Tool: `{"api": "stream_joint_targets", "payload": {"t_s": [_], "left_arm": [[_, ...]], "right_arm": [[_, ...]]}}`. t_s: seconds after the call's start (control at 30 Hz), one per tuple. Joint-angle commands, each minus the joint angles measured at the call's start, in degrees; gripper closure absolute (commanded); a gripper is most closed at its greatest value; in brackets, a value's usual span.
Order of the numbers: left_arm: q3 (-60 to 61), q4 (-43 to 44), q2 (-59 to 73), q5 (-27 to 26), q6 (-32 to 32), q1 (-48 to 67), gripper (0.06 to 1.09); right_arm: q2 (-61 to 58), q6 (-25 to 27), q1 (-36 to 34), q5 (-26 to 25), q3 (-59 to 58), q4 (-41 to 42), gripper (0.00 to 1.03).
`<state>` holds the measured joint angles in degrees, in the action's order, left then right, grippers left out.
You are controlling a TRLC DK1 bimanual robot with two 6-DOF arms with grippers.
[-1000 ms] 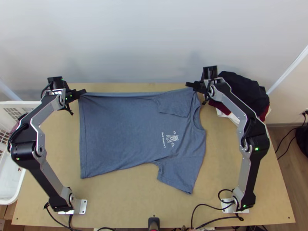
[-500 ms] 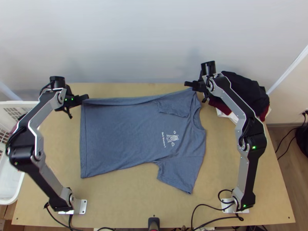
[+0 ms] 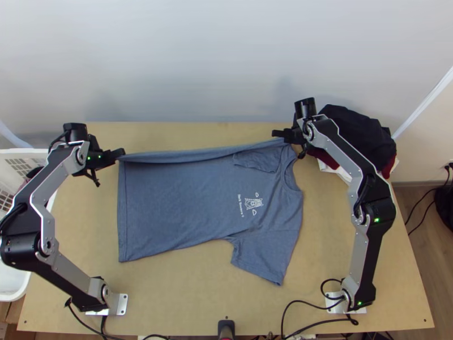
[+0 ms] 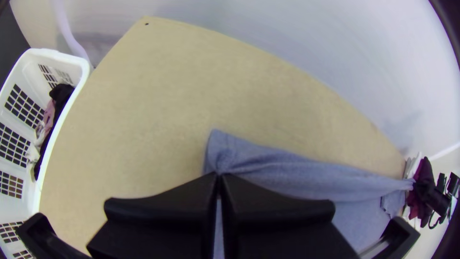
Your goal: Fold the t-shirt
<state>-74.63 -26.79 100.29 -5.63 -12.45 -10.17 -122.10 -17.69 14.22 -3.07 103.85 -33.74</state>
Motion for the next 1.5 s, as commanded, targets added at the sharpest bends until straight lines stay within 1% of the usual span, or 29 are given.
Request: {"api": "stream_joint_targets", "payload": {"t_s": [0.0,0.13,0.53,0.87,1.17,1.2,1.23,1.27,1.3,1.33,1.37,1.4,1.43,1.47], "left_arm": [[2.56,1.03,-2.20,-0.79,-0.47,-0.72,1.05],[3.61,1.12,-2.64,-0.88,-0.30,-1.34,1.05],[9.77,2.09,-8.80,-2.11,-0.56,-1.25,1.05],[16.71,2.00,-15.65,-3.60,-1.00,-1.16,1.05],[21.46,2.62,-15.83,-3.34,-1.00,-1.16,1.05],[22.16,2.62,-15.83,-3.16,-1.09,-0.99,1.04],[22.86,2.70,-15.92,-2.90,-1.18,-0.90,1.02],[23.57,2.62,-16.36,-2.90,-1.18,-0.64,0.91],[24.36,2.70,-16.88,-2.90,-1.09,-0.37,0.73],[25.06,2.79,-17.32,-2.81,-0.91,-0.20,0.52],[25.32,2.79,-17.59,-2.81,-0.65,-0.02,0.31],[25.41,2.09,-17.76,-2.81,-0.47,0.33,0.14],[25.32,1.56,-18.20,-2.81,-0.47,0.42,0.10],[25.41,1.65,-19.17,-2.81,-0.74,0.24,0.10]], "right_arm": [[2.75,0.55,-0.42,-1.32,-1.81,-0.19,1.00],[3.28,0.99,-0.51,-1.68,-2.95,-0.19,1.00],[6.00,2.31,-0.07,-4.93,-8.84,1.74,1.00],[10.92,2.40,0.55,-5.98,-17.19,4.82,1.00],[13.91,2.14,1.08,-6.51,-22.55,7.02,1.00],[14.17,2.14,1.08,-7.12,-22.99,7.19,1.00],[14.35,2.14,1.08,-7.83,-23.26,7.28,1.00],[14.53,2.14,1.08,-8.09,-23.52,7.28,0.97],[14.79,2.14,1.08,-8.09,-23.78,7.28,0.81],[15.23,2.14,1.16,-8.09,-24.14,7.28,0.58],[15.49,2.14,1.16,-8.09,-24.40,7.28,0.33],[15.58,2.05,1.08,-8.09,-24.40,7.02,0.13],[15.93,1.70,0.99,-8.09,-24.22,6.40,0.04],[16.99,1.70,0.90,-8.09,-24.58,6.23,0.04]]}}
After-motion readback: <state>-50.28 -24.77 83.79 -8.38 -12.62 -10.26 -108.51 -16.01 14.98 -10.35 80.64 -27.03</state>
